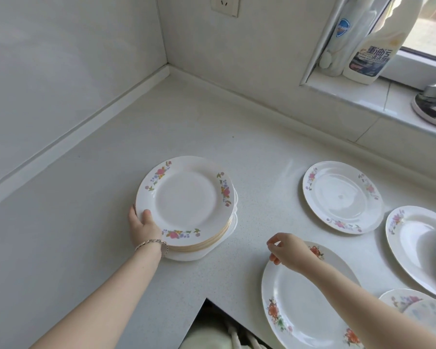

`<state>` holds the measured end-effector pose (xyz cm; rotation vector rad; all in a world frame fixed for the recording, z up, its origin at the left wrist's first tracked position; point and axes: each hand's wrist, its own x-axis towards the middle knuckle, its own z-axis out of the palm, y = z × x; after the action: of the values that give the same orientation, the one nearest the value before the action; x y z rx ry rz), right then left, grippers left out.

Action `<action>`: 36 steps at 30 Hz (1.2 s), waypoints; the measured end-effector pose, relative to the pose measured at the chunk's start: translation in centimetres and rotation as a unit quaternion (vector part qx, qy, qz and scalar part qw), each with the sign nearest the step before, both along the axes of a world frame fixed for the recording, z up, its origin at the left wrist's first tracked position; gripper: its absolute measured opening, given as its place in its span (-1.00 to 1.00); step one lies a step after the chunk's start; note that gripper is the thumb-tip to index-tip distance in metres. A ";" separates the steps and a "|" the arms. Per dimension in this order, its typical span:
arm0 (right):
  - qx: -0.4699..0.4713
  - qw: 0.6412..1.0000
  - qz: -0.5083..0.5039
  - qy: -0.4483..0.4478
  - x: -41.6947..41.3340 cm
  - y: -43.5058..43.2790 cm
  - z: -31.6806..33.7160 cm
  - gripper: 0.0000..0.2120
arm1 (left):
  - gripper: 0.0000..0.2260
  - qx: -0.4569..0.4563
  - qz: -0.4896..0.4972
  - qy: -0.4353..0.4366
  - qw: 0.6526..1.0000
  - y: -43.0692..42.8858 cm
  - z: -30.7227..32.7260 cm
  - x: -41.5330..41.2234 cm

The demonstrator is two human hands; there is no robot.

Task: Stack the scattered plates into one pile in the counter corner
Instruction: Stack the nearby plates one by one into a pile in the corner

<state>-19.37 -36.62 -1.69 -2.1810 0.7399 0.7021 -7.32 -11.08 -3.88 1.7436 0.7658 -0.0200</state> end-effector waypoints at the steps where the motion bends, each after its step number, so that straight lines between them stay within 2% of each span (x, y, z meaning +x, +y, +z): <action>1: 0.002 1.000 0.000 0.000 -0.1 0.0 -0.1 -0.78 | -0.58 0.006 0.004 -0.001 1.000 0.0 -0.1 0.0; 4: 0.012 1.000 -0.006 -0.003 -0.6 -0.4 -0.3 -0.78 | -0.57 0.039 -0.011 0.009 0.999 0.0 0.0 0.2; 6: 0.011 1.000 -0.010 -0.008 -1.0 -1.0 -0.2 -0.80 | -0.51 0.124 -0.037 0.012 0.992 -0.5 0.7 -0.4; 7: 0.007 1.000 -0.014 -0.011 -1.3 -1.5 -0.1 -0.81 | -0.48 0.185 -0.059 -0.015 0.981 -1.1 1.1 -1.1; 9: 0.004 0.999 -0.036 -0.021 -2.0 -2.7 0.0 -0.81 | -0.46 0.271 -0.153 -0.152 0.938 -3.2 1.9 -3.5; 10: 0.005 0.998 -0.052 -0.026 -2.5 -3.5 0.1 -0.82 | -0.47 0.286 -0.227 -0.214 0.906 -4.5 1.9 -4.7; 11: 0.006 0.997 -0.067 -0.032 -3.0 -4.3 0.3 -0.83 | -0.49 0.276 -0.312 -0.240 0.877 -6.0 1.8 -5.8; 12: 0.004 0.996 -0.082 -0.036 -3.6 -5.1 0.4 -0.85 | -0.52 0.248 -0.400 -0.223 0.854 -7.6 1.7 -6.8; 14: -0.004 0.993 -0.110 -0.045 -4.9 -6.9 0.7 -0.87 | -0.61 0.201 -0.534 -0.107 0.815 -10.8 2.1 -8.5; 16: -0.015 0.991 -0.127 -0.048 -6.5 -8.7 1.0 -0.90 | -0.61 0.237 -0.596 0.043 0.766 -13.8 1.4 -10.1; 18: -0.026 0.989 -0.138 -0.043 -8.2 -10.3 1.0 -0.90 | -0.58 0.281 -0.604 0.130 0.735 -16.1 0.9 -11.3; 21: -0.034 0.987 -0.153 -0.033 -10.5 -12.1 0.6 -0.87 | -0.58 0.255 -0.579 0.228 0.740 -18.2 -0.3 -12.2; 24: -0.037 0.985 -0.169 -0.020 -12.2 -13.2 -0.1 -0.87 | -0.67 0.208 -0.542 0.263 0.770 -18.8 -1.2 -12.2; 28: -0.029 0.982 -0.189 -0.013 -13.1 -14.4 -0.6 -0.83 | -0.76 0.176 -0.513 0.212 0.813 -18.1 -1.3 -12.1; 32: -0.037 0.981 -0.189 -0.022 -12.8 -15.4 -0.2 -0.83 | -0.61 0.164 -0.460 0.134 0.862 -17.1 0.2 -12.2; 36: -0.039 0.983 -0.178 -0.027 -11.6 -15.2 0.6 -0.83 | -0.60 0.130 -0.368 0.069 0.918 -14.6 2.6 -10.4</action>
<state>-31.02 -51.78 -1.12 -2.0506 1.1081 0.4338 -17.76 -25.72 -1.25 2.2161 0.1696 -0.5807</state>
